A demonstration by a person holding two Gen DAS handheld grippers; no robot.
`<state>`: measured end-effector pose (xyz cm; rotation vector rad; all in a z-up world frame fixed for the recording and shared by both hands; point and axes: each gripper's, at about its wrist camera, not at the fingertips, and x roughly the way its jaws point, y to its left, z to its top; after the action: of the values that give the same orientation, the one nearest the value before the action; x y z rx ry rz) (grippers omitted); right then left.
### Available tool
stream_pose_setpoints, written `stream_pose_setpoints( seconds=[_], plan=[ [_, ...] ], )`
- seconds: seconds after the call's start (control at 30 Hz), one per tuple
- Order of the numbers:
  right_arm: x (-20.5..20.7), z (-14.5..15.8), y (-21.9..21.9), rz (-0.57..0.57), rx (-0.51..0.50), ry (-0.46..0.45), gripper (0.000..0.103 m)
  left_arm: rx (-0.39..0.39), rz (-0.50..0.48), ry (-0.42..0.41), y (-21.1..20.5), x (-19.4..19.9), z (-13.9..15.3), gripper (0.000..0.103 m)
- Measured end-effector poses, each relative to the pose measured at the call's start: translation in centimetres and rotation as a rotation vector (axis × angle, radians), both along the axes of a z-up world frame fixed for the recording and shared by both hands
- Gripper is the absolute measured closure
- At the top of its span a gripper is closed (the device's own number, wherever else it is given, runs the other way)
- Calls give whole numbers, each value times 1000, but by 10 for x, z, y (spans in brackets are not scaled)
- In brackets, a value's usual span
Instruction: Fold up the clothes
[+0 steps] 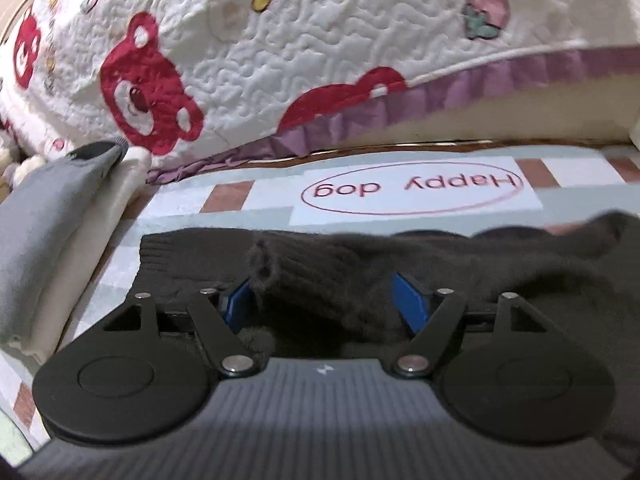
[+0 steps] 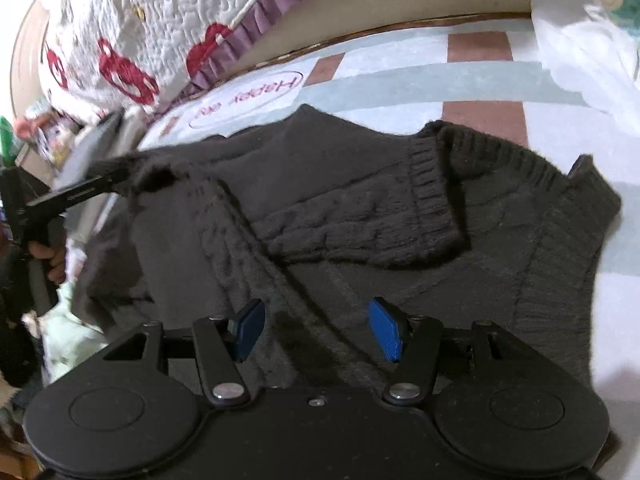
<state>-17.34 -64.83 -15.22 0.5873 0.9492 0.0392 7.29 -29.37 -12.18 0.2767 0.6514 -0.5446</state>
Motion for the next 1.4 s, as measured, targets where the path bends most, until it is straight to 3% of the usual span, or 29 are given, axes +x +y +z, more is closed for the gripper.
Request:
stream_pose_setpoints(
  seconds=[0.1, 0.23, 0.33, 0.43, 0.6, 0.77, 0.87, 0.97, 1.2, 1.23, 1.27, 1.3, 1.33, 1.4],
  plan=[
    [1, 1, 1, -4, -27, 2, 39, -49, -78, 37, 10, -16, 0, 31],
    [-1, 13, 3, -50, -113, -54, 39, -15, -238, 111, 6, -50, 4, 29],
    [-6, 28, 4, -82, -124, -183, 37, 28, -218, 140, -12, -44, -8, 28],
    [-5, 30, 13, -61, -159, -240, 36, 82, -185, 156, -30, -33, -20, 28],
    [-3, 29, 37, 27, -277, -291, 36, 172, -20, 49, -49, 24, -25, 28],
    [-6, 34, 54, 72, -393, -335, 32, 59, 276, 136, -20, 69, -23, 28],
    [-6, 36, 57, 78, -417, -347, 32, -93, 387, 250, 12, 79, -33, 28],
    [-4, 35, 60, 85, -391, -349, 32, -221, 424, 363, 35, 84, -46, 28],
    [-1, 30, 81, 177, -388, -357, 32, -227, 362, 375, 27, 87, -51, 27],
    [-2, 29, 86, 201, -391, -359, 32, -234, 350, 371, 23, 88, -52, 34],
    [-3, 28, 90, 236, -381, -361, 32, -208, 318, 358, 16, 89, -52, 69],
    [-5, 27, 93, 270, -371, -362, 32, -133, 278, 315, 6, 86, -49, 82],
    [-6, 27, 97, 303, -360, -365, 32, -39, 238, 257, -5, 79, -44, 86],
    [-12, 29, 104, 353, -334, -389, 32, 100, 128, 59, -23, 51, -24, 88]
  ],
)
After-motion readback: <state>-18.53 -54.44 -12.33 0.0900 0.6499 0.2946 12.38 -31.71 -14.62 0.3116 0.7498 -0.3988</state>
